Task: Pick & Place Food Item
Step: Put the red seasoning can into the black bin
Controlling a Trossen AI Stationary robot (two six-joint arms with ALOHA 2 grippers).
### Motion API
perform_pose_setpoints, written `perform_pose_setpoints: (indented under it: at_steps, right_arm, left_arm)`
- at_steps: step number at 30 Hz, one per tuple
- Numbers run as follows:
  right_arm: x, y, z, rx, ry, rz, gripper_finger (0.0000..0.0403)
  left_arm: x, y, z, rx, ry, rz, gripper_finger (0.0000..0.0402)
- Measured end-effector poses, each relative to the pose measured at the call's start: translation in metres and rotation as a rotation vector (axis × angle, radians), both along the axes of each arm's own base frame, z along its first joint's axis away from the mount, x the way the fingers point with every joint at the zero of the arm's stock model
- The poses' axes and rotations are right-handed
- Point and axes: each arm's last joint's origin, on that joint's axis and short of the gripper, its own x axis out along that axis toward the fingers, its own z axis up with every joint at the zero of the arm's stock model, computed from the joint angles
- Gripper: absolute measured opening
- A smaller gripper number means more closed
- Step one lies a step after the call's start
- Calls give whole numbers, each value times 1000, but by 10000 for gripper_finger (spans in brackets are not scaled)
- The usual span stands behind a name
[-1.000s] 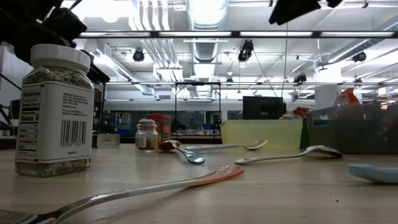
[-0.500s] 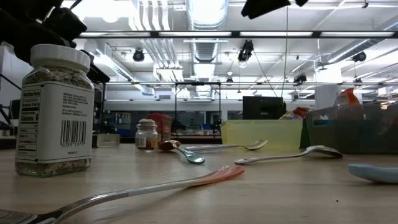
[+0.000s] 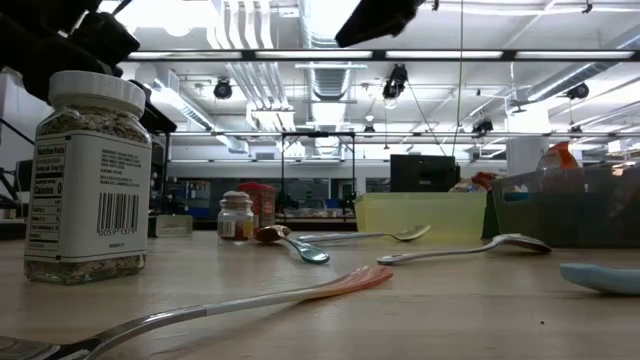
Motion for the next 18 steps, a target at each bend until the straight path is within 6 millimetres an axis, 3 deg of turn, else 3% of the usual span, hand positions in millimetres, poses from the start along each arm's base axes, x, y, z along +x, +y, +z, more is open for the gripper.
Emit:
perform_pose_setpoints:
  at_steps: [8, 18]
  right_arm:
    - [12, -39, -14, -59, 62, 278, 127]
    - [31, -58, -50, -287, 226, 418, 127]
  left_arm:
    - [0, 0, 0, 0, 0, 0, 340]
    - [0, 0, 0, 0, 0, 0, 340]
